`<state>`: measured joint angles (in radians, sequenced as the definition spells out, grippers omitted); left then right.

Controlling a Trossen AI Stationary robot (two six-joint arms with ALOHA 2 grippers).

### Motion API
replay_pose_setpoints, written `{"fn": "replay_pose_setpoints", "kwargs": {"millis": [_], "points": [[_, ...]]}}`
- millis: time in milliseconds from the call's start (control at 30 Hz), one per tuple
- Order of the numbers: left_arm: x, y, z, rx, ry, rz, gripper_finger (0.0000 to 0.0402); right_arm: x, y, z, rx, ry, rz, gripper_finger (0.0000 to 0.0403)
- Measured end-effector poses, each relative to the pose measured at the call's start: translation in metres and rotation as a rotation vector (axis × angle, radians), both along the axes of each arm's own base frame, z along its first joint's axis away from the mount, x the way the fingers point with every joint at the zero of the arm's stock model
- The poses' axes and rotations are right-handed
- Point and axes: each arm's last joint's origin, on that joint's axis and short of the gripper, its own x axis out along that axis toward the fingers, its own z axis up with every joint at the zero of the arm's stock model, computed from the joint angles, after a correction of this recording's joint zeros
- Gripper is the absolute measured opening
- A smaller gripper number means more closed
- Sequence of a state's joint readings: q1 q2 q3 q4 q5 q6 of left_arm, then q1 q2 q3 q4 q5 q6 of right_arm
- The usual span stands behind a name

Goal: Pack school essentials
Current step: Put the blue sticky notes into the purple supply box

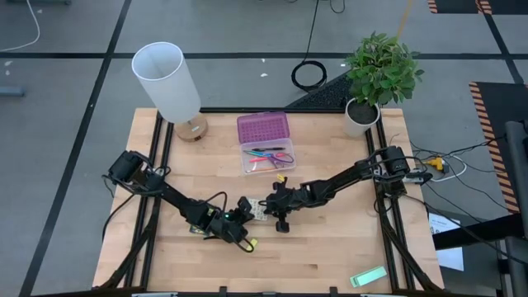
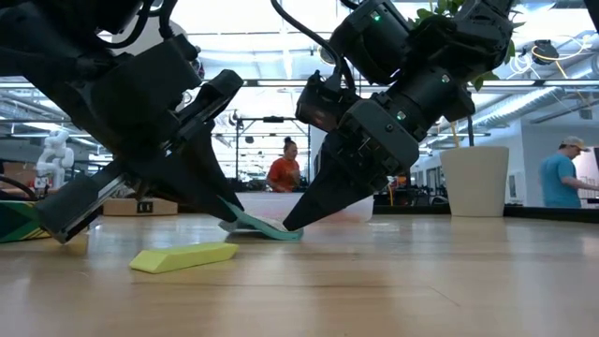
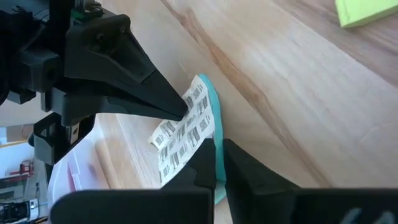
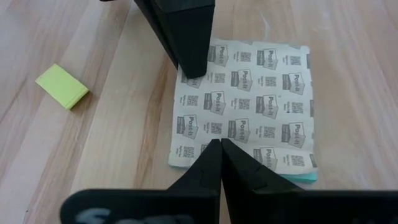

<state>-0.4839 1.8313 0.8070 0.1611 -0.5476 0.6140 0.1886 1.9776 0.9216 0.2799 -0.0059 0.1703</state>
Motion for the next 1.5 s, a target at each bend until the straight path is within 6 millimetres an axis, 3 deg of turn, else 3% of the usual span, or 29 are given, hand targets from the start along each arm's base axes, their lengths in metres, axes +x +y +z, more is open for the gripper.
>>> {"fn": "replay_pose_setpoints", "kwargs": {"millis": [233,400,633,833,1000,1233,1500], "points": [[0.000,0.001,0.015,-0.029,-0.051,0.020,0.0024,-0.002,0.001,0.023,-0.053,-0.066,-0.017,0.0031],[-0.003,0.004,0.045,-0.087,-0.146,0.047,0.0010,-0.010,0.010,0.057,-0.212,-0.151,-0.053,0.0101],[-0.009,0.015,0.090,-0.226,-0.306,0.112,0.0025,-0.030,0.042,0.102,-0.486,-0.311,0.004,0.0207],[-0.018,0.021,0.120,-0.375,-0.415,0.151,0.0010,-0.045,0.067,0.123,-0.618,-0.411,0.024,0.0285],[-0.019,0.020,0.128,-0.450,-0.453,0.159,0.0025,-0.042,0.077,0.134,-0.660,-0.531,0.003,0.0334],[-0.019,0.017,0.129,-0.516,-0.439,0.092,0.0009,-0.035,0.075,0.135,-0.604,-0.589,0.061,0.0349],[-0.019,0.015,0.129,-0.544,-0.441,0.090,0.0027,-0.028,0.066,0.133,-0.559,-0.607,0.082,0.0328]]}}
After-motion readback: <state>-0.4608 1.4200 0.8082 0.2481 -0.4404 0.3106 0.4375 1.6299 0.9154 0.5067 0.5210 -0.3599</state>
